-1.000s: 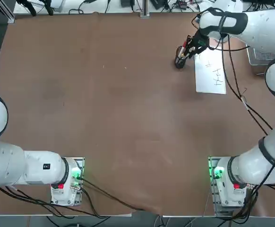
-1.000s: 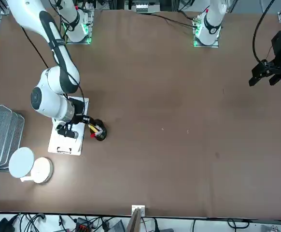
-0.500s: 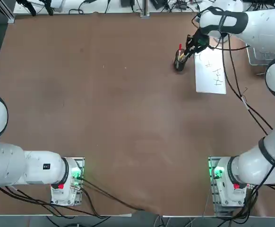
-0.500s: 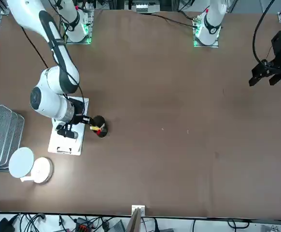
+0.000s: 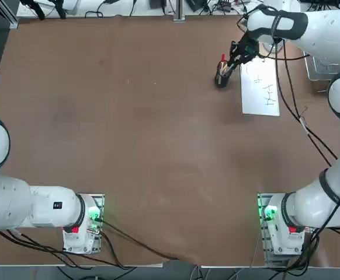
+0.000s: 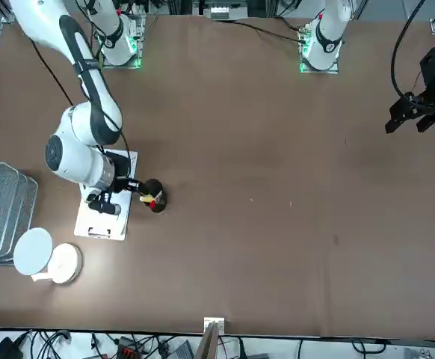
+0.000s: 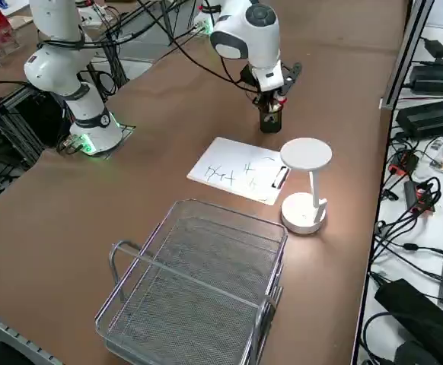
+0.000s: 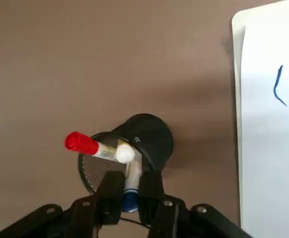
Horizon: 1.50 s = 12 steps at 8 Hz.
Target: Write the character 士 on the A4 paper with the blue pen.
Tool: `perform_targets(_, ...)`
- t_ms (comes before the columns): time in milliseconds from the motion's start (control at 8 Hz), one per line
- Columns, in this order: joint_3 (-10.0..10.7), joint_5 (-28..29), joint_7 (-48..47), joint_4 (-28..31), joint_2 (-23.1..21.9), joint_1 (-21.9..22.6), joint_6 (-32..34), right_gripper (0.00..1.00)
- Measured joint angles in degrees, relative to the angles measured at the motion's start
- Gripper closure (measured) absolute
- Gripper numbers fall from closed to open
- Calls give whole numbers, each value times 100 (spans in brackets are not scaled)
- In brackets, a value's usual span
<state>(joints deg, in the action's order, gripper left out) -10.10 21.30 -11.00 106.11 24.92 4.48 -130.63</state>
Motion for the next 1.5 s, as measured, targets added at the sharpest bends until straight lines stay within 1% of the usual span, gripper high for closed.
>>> perform_targets(250,31,0,0,-133,-52,-12,204,80)
perform_targets(500,117,-1,0,-337,-135,-35,700,80)
perform_targets(875,340,-57,1,-640,-566,-86,1556,80)
perform_targets(1000,361,-210,12,-709,-737,-134,1776,80)
perform_targets(1125,364,-533,43,-747,-903,-187,1956,80)
perform_targets(1375,365,-1496,450,-758,-1152,-289,2333,80)
perform_targets(1500,366,-1695,759,-718,-1188,-362,2460,80)
